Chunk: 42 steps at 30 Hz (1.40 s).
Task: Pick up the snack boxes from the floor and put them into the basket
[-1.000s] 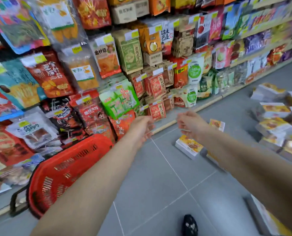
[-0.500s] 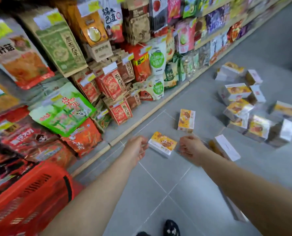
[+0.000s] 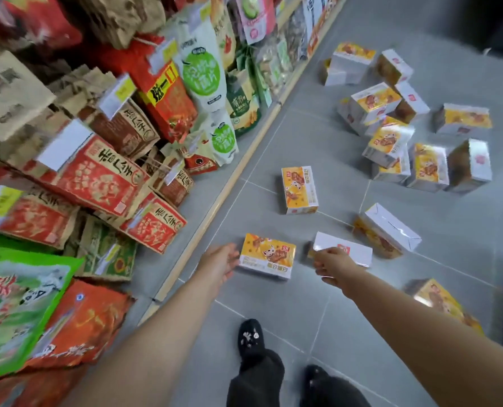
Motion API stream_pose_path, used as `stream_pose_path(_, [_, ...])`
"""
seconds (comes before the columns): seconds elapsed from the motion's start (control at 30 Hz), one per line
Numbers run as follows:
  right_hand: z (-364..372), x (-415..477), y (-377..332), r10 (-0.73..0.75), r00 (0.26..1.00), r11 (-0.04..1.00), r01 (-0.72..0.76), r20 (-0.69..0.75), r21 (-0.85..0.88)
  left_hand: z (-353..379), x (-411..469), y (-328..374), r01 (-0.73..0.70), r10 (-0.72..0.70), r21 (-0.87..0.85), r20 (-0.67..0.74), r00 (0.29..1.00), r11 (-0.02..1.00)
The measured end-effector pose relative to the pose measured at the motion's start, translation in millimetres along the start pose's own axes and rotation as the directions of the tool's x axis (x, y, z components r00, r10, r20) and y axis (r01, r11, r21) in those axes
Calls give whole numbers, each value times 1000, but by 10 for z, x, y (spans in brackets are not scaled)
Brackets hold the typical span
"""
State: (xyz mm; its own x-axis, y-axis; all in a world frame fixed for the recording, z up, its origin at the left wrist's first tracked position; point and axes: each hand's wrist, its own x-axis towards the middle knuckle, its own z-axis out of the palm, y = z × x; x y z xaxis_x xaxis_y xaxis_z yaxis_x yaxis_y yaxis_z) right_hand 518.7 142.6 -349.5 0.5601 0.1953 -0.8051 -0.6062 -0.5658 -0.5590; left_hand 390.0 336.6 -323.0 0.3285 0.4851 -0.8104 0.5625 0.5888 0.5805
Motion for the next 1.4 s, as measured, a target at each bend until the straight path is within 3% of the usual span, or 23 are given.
stream_pose_path(0.23, [470,1362,656,99,995,994,-99,15,-36,104,1707,-592,186,-187,86,13,982,979])
stream_pose_path(0.33, [639,2071,1004,149,989,988,-148,16,-45,214,2480,-985,197,-197,135,-7,980,971])
stream_pose_path(0.47, [830,3120,1469,206,978,976,-207,-22,-69,396,3531,-1507,140,-132,343,-49,990,929])
stream_pose_path(0.63, [976,4134,1787,239,965,970,-242,-105,-25,566,4560,-1868,18,53,554,-113,992,832])
stream_pose_path(0.77, [1087,4502,1852,318,946,948,-316,-56,46,745,4923,-1907,61,-30,534,-67,997,843])
stream_pose_path(1.1, [1119,3905,1366,244,966,969,-247,-87,-26,446,4231,-1673,146,-154,285,7,988,947])
stream_pose_path(1.4, [1059,1630,425,165,986,931,-158,-6,-331,-440,1887,-1087,180,-169,157,-76,983,971])
